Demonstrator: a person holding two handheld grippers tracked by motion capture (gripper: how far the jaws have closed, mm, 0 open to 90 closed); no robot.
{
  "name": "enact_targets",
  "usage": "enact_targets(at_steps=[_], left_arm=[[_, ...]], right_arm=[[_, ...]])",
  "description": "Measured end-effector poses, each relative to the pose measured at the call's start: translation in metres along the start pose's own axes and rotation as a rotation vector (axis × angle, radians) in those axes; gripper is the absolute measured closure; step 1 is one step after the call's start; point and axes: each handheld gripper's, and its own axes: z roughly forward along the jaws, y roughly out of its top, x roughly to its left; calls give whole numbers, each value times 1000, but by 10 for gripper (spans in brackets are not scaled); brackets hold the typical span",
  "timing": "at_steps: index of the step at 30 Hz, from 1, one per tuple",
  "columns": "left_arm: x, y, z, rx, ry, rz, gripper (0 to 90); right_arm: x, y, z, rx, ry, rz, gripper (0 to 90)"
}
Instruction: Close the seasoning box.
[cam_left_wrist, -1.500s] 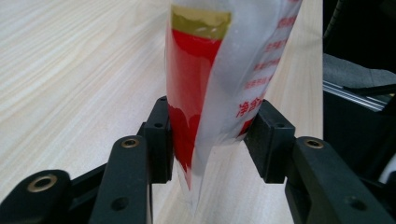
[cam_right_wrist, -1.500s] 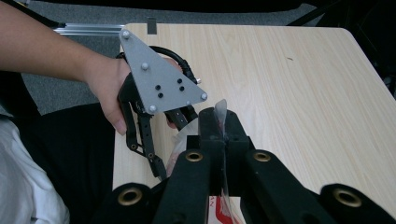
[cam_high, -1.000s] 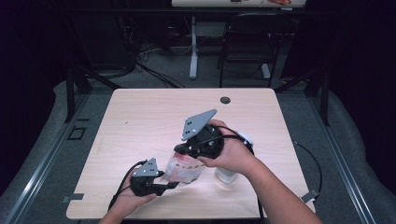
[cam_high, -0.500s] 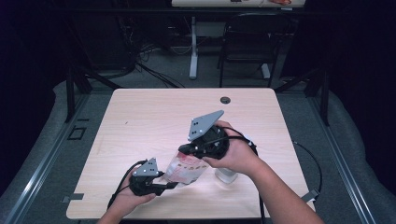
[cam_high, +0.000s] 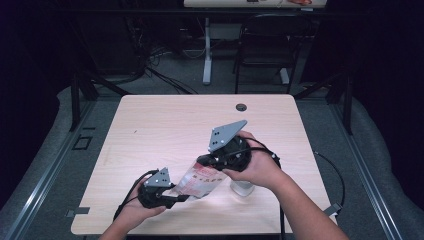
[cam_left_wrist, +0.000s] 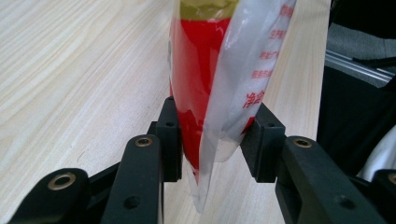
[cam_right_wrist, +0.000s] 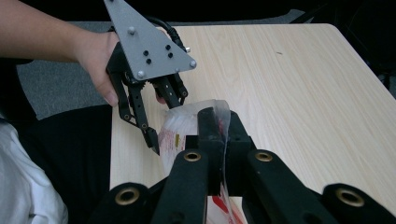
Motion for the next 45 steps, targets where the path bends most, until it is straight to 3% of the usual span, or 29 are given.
enact_targets(at_steps=[9, 31, 45], left_arm=[[2, 10, -6, 59, 1, 13, 645], [6, 46, -16, 209, 28, 84, 649], [8, 55, -18, 281, 41, 110, 651]], right_arm=[[-3, -8, -5, -13, -2, 13, 895], [-7, -32, -22, -117, -42, 59, 898], [-9, -49, -21, -157, -46, 84, 899]])
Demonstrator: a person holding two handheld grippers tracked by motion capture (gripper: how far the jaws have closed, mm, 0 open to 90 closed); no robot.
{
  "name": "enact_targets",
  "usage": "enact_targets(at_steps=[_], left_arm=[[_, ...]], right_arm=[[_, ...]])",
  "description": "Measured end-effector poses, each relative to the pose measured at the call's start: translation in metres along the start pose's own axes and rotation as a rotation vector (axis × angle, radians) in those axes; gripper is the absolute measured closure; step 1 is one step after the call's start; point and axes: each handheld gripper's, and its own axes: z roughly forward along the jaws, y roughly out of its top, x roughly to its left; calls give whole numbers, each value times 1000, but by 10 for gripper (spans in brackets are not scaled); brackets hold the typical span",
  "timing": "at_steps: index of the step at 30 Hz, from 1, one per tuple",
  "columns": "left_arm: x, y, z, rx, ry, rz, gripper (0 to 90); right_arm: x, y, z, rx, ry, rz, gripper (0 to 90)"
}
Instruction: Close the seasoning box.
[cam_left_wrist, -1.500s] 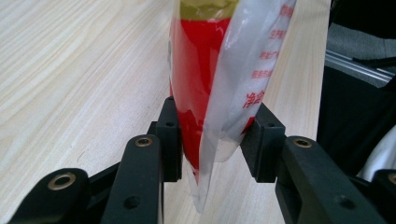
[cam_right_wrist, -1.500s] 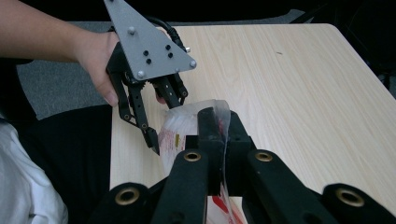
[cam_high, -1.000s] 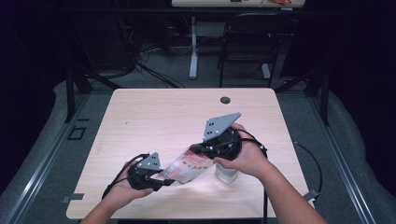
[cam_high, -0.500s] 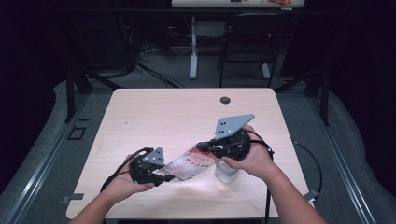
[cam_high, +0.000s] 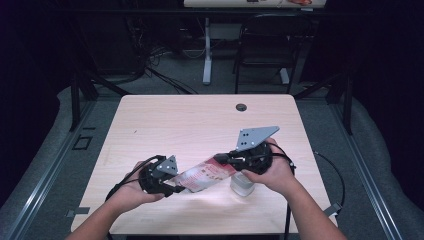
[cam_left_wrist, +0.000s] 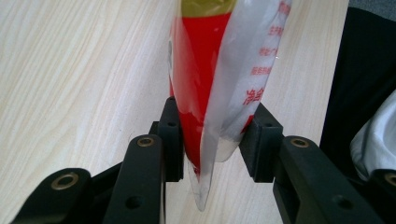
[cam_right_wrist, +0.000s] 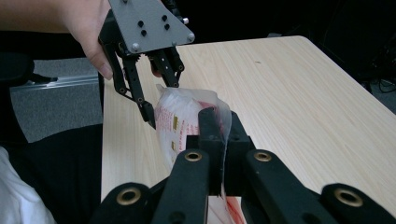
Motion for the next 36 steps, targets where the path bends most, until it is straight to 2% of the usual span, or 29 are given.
enact_targets(at_steps=[6, 13, 36], left_arm=[[1, 2, -2, 22, -4, 9, 652], [3, 5, -5, 48, 13, 12, 652], [5, 19, -14, 139, 27, 46, 654]], right_arm=[[1, -3, 0, -6, -4, -6, 899], [3, -7, 1, -29, -39, -12, 899], [0, -27, -1, -110, -62, 29, 898]])
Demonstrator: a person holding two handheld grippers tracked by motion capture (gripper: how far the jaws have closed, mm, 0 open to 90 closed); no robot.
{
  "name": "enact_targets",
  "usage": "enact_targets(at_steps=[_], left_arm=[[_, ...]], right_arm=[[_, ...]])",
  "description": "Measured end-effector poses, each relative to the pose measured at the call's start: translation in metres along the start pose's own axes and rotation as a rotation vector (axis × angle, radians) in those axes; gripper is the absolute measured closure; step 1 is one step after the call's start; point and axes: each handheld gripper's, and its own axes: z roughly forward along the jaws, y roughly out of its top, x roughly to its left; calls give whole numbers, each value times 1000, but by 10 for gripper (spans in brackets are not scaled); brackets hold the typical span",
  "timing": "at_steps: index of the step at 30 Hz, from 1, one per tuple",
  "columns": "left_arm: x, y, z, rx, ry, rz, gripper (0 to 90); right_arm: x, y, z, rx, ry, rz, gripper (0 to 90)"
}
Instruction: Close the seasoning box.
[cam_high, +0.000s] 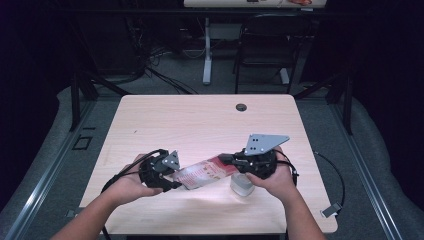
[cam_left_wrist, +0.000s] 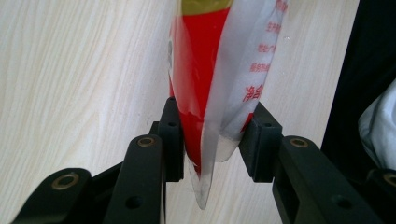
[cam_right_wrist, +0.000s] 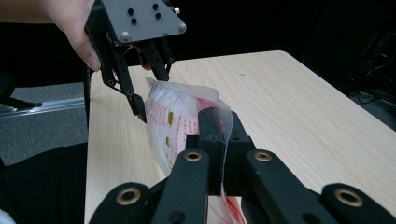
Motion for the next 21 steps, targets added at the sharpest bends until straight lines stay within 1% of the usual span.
enact_targets(at_steps=[4, 9, 12, 14, 18, 21], left_arm=[[0, 2, -3, 8, 8, 7, 655], [0, 4, -6, 24, 14, 20, 655], [0, 6, -8, 27, 18, 13, 656], [0, 6, -9, 32, 22, 21, 657], [1, 8, -11, 37, 16, 16, 659], [1, 9, -12, 42, 15, 20, 662]], right_arm=[[-1, -2, -1, -9, 2, 6, 898], [0, -4, -2, -22, -2, 0, 897], [-1, -5, -3, -25, -4, 0, 896], [-1, -6, -3, -27, -2, 4, 895], [-2, -8, -4, -45, 2, 25, 887], [-3, -9, -5, -48, 5, 33, 874]])
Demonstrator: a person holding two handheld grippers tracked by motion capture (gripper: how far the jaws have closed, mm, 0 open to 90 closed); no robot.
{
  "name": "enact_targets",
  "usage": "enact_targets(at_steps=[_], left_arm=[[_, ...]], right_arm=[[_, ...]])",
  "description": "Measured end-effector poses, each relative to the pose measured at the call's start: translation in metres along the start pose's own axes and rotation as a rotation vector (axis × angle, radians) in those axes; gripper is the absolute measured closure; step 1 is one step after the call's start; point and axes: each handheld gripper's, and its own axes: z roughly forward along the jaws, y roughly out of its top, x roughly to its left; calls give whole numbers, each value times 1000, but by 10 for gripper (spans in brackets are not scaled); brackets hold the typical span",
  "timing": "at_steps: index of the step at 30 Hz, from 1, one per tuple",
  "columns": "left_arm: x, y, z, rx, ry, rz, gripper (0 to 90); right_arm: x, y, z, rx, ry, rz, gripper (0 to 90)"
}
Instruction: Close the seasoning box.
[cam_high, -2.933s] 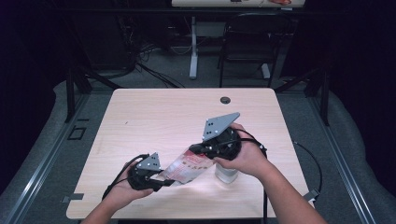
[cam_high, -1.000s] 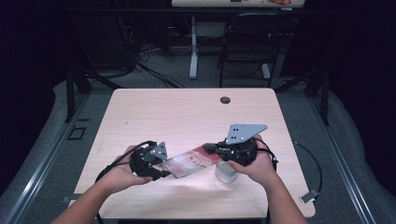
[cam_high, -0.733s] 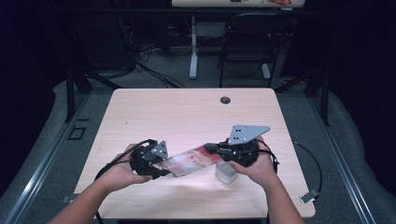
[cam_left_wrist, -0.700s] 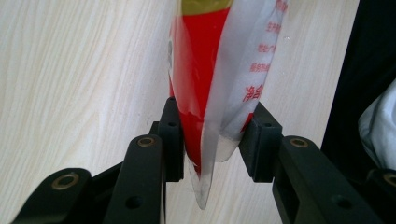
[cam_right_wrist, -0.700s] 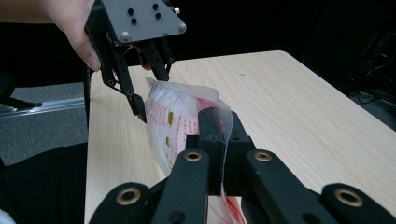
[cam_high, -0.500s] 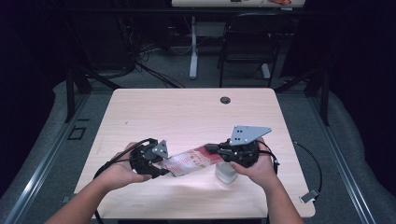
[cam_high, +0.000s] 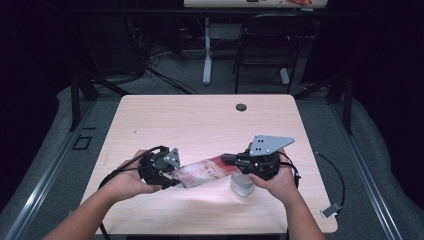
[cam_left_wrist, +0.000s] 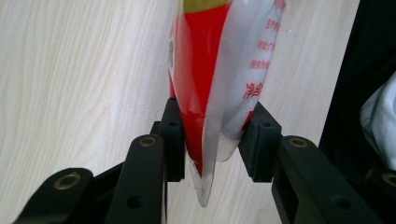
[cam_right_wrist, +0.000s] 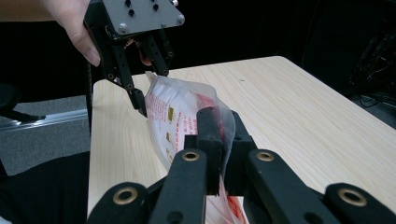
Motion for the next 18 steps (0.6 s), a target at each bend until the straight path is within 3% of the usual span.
enact_targets(at_steps=[7, 11, 18], left_arm=[[1, 1, -4, 22, 7, 7, 666], [2, 2, -5, 33, 8, 5, 669], [3, 5, -10, 34, 5, 10, 676]], right_arm=[[-2, -4, -3, 37, -4, 23, 820], [-2, -6, -3, 74, -18, 10, 859], [-2, -9, -5, 57, -17, 16, 900]])
